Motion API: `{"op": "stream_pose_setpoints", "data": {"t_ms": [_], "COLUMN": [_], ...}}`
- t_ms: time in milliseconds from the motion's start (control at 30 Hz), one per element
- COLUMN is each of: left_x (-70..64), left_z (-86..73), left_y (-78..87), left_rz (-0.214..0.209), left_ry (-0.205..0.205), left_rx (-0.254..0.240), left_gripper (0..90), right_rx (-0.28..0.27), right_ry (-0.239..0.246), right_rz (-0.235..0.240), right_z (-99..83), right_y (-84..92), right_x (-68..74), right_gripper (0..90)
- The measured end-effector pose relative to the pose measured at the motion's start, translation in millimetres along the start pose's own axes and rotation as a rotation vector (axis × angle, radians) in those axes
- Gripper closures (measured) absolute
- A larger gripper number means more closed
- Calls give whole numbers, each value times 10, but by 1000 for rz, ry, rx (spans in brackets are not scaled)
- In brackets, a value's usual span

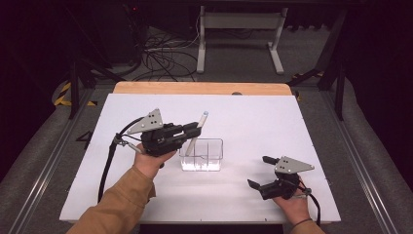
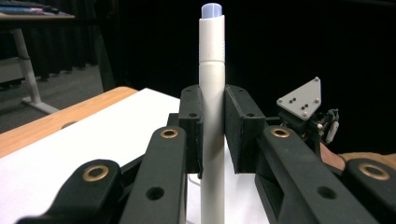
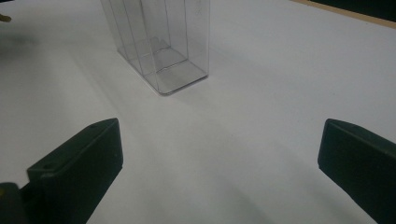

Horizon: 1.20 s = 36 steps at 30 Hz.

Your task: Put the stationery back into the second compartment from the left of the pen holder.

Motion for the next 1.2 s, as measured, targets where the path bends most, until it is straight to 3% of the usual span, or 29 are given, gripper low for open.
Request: {"op": "stream_pose_setpoints", "data": {"t_ms": [300, 800, 1200], "left_x": [9, 13, 42], "left_z": [-56, -115, -186], "left_y": [-209, -476, -478], "left_rz": [27, 123, 166], "left_ry": [21, -2, 14], "left_rx": [-17, -2, 19], "left_gripper": [781, 781, 780], "right_rx": [-3, -5, -6], "right_ry": [0, -2, -1], "right_rz": [0, 3, 4], "right_z": [0, -1, -1], "right_y": [2, 5, 6], "right_x": [0, -1, 1], "right_gripper": [6, 6, 6]}}
Point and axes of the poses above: each handheld gripper's, and its own axes: y roughly backward along the jaws, z roughly out of its top, x roughly to its left, the point moved 2 cm from there along -y, roughly forward along the jaws, and after that the axes turned 11 degrees about x, right-handed, at the moved point
